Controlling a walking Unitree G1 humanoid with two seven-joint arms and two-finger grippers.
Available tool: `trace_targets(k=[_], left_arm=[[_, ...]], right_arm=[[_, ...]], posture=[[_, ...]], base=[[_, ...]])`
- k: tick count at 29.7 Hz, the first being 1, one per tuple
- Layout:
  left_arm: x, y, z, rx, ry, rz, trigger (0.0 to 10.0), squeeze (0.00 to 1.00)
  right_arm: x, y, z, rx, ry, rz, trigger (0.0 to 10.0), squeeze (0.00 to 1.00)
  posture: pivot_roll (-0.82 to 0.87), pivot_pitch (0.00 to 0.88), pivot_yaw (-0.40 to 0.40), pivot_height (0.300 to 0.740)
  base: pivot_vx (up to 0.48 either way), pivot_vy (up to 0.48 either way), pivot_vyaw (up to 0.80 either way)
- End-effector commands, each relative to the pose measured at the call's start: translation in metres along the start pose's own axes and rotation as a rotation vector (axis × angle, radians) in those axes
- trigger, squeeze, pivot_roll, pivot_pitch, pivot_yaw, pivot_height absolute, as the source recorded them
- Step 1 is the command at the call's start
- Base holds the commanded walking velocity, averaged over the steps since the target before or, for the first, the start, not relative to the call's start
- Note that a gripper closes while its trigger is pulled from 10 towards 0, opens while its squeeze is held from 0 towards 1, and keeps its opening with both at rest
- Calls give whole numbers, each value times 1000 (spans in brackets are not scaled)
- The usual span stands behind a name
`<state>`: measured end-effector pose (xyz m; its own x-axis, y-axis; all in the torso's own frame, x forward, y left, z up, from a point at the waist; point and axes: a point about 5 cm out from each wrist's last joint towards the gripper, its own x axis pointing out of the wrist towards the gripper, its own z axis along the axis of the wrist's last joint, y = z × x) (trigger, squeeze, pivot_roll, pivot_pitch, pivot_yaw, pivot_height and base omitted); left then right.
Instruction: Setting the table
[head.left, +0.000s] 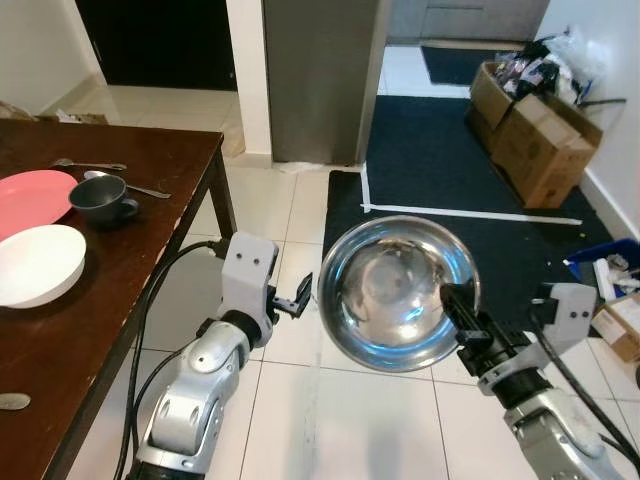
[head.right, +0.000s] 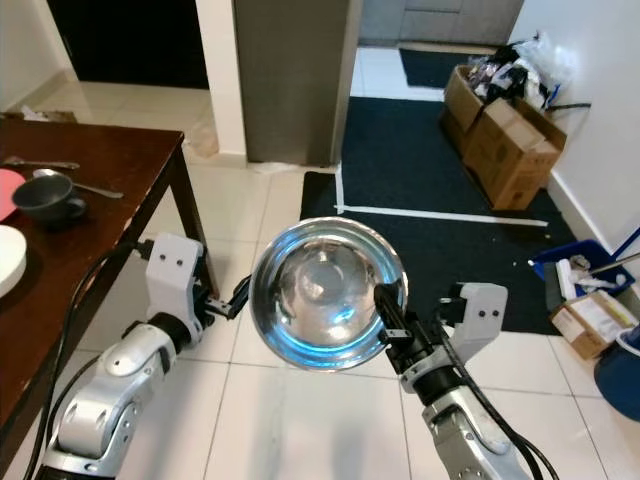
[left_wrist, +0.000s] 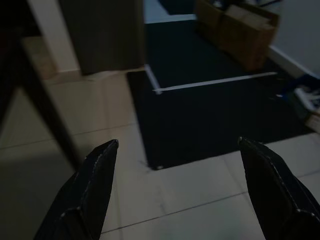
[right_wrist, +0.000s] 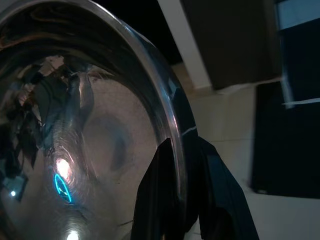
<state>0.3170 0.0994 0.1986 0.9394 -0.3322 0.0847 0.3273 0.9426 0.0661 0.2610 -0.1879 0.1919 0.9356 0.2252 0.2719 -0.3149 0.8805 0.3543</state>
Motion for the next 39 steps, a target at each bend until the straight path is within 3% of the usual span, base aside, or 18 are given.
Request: trace_targets(k=[1, 2, 4, 14, 39], left_arm=[[-3, 1, -4, 7, 15, 12, 10000, 0], [-3, 1, -4, 7, 15, 12, 10000, 0], [-3, 1, -5, 7, 21, 16, 10000, 0], [-4, 2, -6, 12, 32, 23, 10000, 0], [-3, 3, -5, 21, 36, 32, 10000, 0]], right_arm=[[3, -1, 12, 137, -89, -26, 10000, 0], [3, -1, 12, 137, -89, -26, 10000, 0], [6, -3, 20, 227, -146, -38, 10000, 0], [8, -2, 35, 356, -228, -9, 10000, 0], [8, 2, 35, 382, -189, 23, 10000, 0]], posture=[[-11, 146, 92, 740], [-11, 146, 92, 740], [-11, 147, 91, 740], [-7, 146, 92, 740], [-3, 140, 94, 740]], base=[[0, 0, 794], [0, 0, 794], [0, 0, 791], [0, 0, 781], [0, 0, 758]])
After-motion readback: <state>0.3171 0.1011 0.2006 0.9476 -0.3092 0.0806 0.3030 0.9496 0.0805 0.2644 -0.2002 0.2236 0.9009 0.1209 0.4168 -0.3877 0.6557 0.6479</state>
